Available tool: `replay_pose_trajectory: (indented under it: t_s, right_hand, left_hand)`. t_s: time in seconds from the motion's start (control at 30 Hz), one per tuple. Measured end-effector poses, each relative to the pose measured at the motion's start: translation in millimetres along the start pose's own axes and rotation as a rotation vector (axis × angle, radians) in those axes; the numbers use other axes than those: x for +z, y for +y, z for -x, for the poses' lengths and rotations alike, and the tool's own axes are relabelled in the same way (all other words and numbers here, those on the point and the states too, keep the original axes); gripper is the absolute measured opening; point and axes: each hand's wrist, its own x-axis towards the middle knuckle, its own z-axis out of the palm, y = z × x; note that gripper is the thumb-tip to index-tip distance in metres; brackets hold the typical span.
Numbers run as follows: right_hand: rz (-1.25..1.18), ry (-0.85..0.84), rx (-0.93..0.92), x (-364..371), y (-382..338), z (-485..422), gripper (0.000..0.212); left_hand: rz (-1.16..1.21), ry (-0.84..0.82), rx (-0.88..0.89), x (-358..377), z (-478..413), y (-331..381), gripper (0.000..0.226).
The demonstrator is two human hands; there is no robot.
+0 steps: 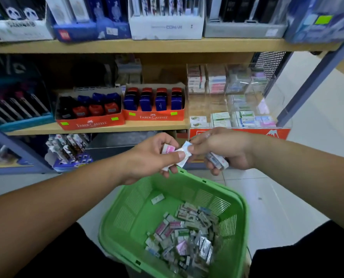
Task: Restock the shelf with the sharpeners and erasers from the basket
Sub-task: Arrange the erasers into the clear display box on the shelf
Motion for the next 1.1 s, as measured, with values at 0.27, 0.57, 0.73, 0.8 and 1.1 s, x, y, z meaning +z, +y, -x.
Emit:
replay_pose_trajectory:
  t_s: [0.27,0.57,0.73,0.8,1.1]
  right_hand:
    - [-0.095,0.04,-0.005,-15.2,4.3,-15.7,0.029]
    - [-0.062,0.179,-0.063,-58.3,-16.1,-36.9,0.037]
    - [-0.217,0.488,-0.241,-87.0,-17.6,-44.3,0.026]
    - [-0.266,0.598,-0.306,-92.6,-12.3,-48.9,0.027]
    - [-0.278,0.674,-0.364,-94.8,-0.4,-59.5,0.025]
  left_hand:
    - [0.049,-0.108,-0.027,-3.7,-27.2,6.8,0.02]
    - [-0.037,-0.012,0.036,-6.5,-69.9,19.3,0.028]
    - [0.011,0.239,0.036,-16.4,-92.3,37.1,0.01]
    - [-0.026,0.386,0.042,-19.9,-108.1,46.8,0.012]
    - [-0.359,0.313,0.223,-6.7,-143.8,46.9,0.014]
